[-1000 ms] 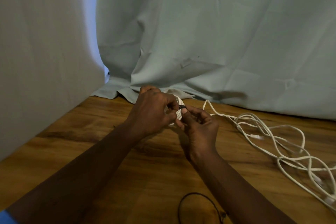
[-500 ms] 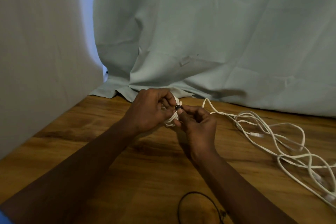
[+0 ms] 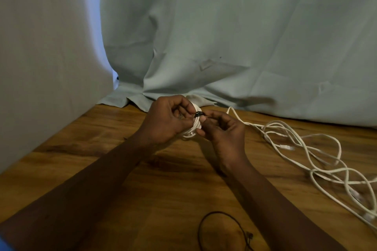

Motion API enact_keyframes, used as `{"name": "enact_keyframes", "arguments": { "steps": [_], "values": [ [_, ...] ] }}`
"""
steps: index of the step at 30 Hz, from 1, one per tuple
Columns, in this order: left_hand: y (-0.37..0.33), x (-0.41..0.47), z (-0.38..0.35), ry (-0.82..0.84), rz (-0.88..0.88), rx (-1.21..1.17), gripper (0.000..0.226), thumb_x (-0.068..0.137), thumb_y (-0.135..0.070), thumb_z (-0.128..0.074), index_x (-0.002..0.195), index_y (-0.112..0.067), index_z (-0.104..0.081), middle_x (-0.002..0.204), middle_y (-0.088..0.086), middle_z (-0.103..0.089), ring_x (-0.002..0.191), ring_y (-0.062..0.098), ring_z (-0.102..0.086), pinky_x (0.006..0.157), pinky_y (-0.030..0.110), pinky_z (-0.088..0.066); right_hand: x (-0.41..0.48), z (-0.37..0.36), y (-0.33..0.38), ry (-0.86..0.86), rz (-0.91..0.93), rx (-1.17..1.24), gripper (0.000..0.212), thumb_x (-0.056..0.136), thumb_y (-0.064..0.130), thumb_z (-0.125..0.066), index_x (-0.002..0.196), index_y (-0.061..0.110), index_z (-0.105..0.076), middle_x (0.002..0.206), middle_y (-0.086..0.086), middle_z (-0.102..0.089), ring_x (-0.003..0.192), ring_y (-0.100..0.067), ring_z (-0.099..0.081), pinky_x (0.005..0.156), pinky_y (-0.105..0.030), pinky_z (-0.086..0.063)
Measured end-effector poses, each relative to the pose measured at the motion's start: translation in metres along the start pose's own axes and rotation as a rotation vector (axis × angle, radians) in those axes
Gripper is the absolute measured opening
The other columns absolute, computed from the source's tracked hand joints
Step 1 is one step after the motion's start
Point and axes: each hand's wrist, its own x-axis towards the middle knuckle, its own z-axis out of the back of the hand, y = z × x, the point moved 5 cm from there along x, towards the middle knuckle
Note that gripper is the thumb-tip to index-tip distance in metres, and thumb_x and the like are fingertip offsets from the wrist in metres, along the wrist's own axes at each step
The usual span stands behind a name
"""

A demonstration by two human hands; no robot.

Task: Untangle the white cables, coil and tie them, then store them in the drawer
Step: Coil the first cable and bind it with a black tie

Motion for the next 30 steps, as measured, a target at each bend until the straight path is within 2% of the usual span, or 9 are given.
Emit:
{"name": "enact_keyframes", "arguments": {
  "steps": [4, 9, 15, 17, 18, 19, 21, 28, 30],
  "values": [
    [0.001, 0.001, 0.005, 0.004, -0.048, 0.111, 0.021, 0.075, -0.003, -0.083, 0.089, -0.018, -0.080, 0.076, -0.004, -0.075, 0.065, 0.007, -0.061, 0.064, 0.018, -0.050, 0.000, -0.003, -0.005, -0.017, -0.064, 0.093, 0.022, 0.091, -0.006, -0.069, 0.112, -0.011, -0.068, 0.101, -0.026, -0.075, 0.086, -0.024, -0.077, 0.074, -0.032, -0.064],
    [-0.009, -0.002, 0.004, -0.042, -0.184, 0.316, 0.018, 0.075, -0.016, -0.083, 0.090, -0.026, -0.082, 0.069, -0.023, -0.067, 0.065, -0.005, -0.062, 0.063, 0.007, -0.041, -0.001, -0.004, -0.009, -0.069, -0.115, 0.172, 0.024, 0.090, -0.006, -0.070, 0.113, -0.011, -0.067, 0.097, -0.022, -0.076, 0.087, -0.026, -0.077, 0.079, -0.037, -0.064],
    [-0.016, 0.001, -0.003, -0.062, -0.323, 0.538, 0.011, 0.073, -0.035, -0.073, 0.081, -0.030, -0.078, 0.069, -0.013, -0.071, 0.062, 0.003, -0.053, 0.069, 0.026, -0.038, -0.005, -0.004, -0.011, -0.134, -0.123, 0.205, 0.019, 0.089, -0.006, -0.072, 0.108, -0.006, -0.069, 0.090, -0.014, -0.079, 0.087, -0.025, -0.077, 0.077, -0.035, -0.064],
    [-0.017, 0.001, -0.002, -0.050, -0.321, 0.538, 0.014, 0.073, -0.040, -0.069, 0.079, -0.030, -0.077, 0.066, -0.018, -0.066, 0.060, 0.000, -0.052, 0.067, 0.023, -0.037, -0.006, -0.005, -0.010, -0.140, -0.115, 0.186, 0.019, 0.088, -0.007, -0.073, 0.106, -0.005, -0.070, 0.086, -0.011, -0.079, 0.085, -0.024, -0.077, 0.077, -0.036, -0.065],
    [-0.017, 0.002, -0.002, -0.047, -0.307, 0.521, 0.017, 0.073, -0.041, -0.068, 0.080, -0.029, -0.078, 0.064, -0.022, -0.061, 0.059, -0.004, -0.053, 0.066, 0.015, -0.034, -0.006, -0.005, -0.009, -0.136, -0.106, 0.165, 0.017, 0.087, -0.007, -0.073, 0.104, -0.005, -0.070, 0.085, -0.010, -0.079, 0.084, -0.023, -0.077, 0.077, -0.035, -0.064],
    [-0.017, 0.003, 0.000, -0.045, -0.286, 0.499, 0.017, 0.072, -0.040, -0.069, 0.081, -0.029, -0.078, 0.063, -0.026, -0.057, 0.061, -0.008, -0.055, 0.064, 0.008, -0.032, -0.007, -0.005, -0.007, -0.131, -0.092, 0.135, 0.016, 0.086, -0.006, -0.074, 0.102, -0.004, -0.071, 0.084, -0.009, -0.079, 0.084, -0.022, -0.077, 0.076, -0.034, -0.064],
    [-0.014, 0.004, 0.002, -0.042, -0.240, 0.457, 0.015, 0.072, -0.035, -0.073, 0.083, -0.027, -0.080, 0.063, -0.028, -0.057, 0.062, -0.011, -0.058, 0.060, 0.006, -0.033, -0.008, -0.005, -0.004, -0.116, -0.052, 0.072, 0.013, 0.085, -0.006, -0.076, 0.097, -0.003, -0.072, 0.084, -0.008, -0.078, 0.084, -0.020, -0.077, 0.074, -0.030, -0.063],
    [-0.015, 0.008, 0.007, 0.029, -0.210, 0.297, 0.012, 0.078, -0.016, -0.086, 0.083, -0.025, -0.082, 0.063, -0.009, -0.069, 0.055, 0.018, -0.059, 0.052, 0.035, -0.046, -0.007, -0.003, -0.007, -0.111, 0.009, 0.001, 0.009, 0.085, -0.005, -0.077, 0.089, 0.002, -0.073, 0.091, -0.014, -0.077, 0.089, -0.027, -0.076, 0.075, -0.030, -0.061],
    [-0.015, 0.009, 0.005, 0.053, -0.203, 0.245, 0.013, 0.078, -0.011, -0.086, 0.083, -0.023, -0.082, 0.065, -0.014, -0.070, 0.055, 0.013, -0.059, 0.052, 0.028, -0.045, -0.006, -0.001, -0.009, -0.111, 0.024, -0.015, 0.008, 0.085, -0.005, -0.076, 0.090, 0.001, -0.073, 0.092, -0.015, -0.076, 0.090, -0.028, -0.076, 0.077, -0.031, -0.061]
  ]
}}
